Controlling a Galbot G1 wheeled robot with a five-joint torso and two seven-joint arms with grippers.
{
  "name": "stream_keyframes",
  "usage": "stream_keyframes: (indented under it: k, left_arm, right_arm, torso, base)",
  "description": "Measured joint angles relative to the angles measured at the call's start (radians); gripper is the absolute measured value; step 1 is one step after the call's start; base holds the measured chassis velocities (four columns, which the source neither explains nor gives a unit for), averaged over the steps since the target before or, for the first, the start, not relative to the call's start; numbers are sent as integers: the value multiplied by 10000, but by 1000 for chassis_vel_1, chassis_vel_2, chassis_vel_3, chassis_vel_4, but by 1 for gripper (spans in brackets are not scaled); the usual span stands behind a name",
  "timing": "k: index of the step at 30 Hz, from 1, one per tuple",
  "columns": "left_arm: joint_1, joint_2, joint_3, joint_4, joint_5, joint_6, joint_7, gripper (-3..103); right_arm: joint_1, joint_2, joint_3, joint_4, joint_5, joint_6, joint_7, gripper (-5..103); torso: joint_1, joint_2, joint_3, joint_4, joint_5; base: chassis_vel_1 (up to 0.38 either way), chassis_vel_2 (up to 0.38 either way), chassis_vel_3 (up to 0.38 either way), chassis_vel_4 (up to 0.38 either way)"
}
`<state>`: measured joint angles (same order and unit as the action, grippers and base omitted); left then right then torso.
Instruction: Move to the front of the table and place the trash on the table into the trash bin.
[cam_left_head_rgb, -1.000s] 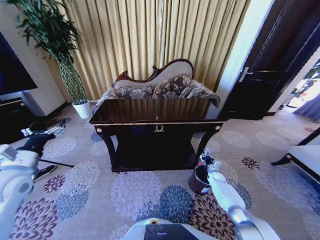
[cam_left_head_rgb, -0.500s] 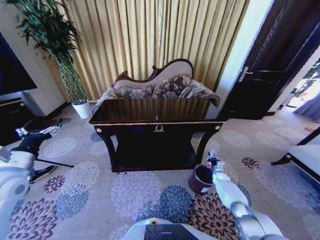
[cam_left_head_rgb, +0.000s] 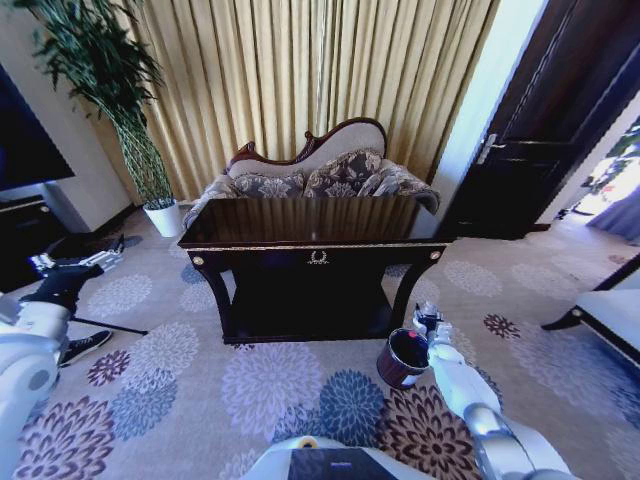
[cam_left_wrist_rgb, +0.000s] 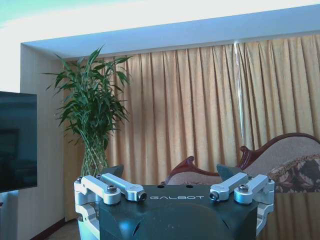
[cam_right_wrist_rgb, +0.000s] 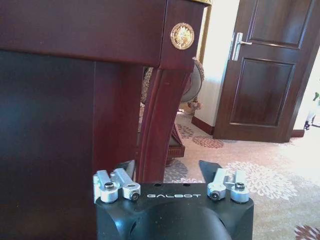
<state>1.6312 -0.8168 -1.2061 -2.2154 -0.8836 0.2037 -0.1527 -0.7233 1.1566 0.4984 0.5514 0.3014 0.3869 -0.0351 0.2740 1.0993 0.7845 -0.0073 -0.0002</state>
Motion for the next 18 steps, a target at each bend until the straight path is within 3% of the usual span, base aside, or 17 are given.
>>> stream_keyframes:
  k: [2,7,18]
  left_arm:
    - [-61,20,29,-85,-118,-57,-28,100]
    - [-166,96,55,-175,-262,-72,-57,100]
    - [-120,66,74,-144,-286,-73,-69,100]
  right_arm:
    - [-7,-42,-1,100,105,13,0,86]
    - [-63,-100,-6,204,198,12,1,99]
    - [-560,-108,11,829,373,-383,-17,100]
  torso:
    - [0,0,0,0,0]
    - [0,0,0,-1,1]
    - [0,0,0,-1,0]
  base:
    - [0,0,0,0]
    - [0,0,0,0]
    - [0,0,0,0]
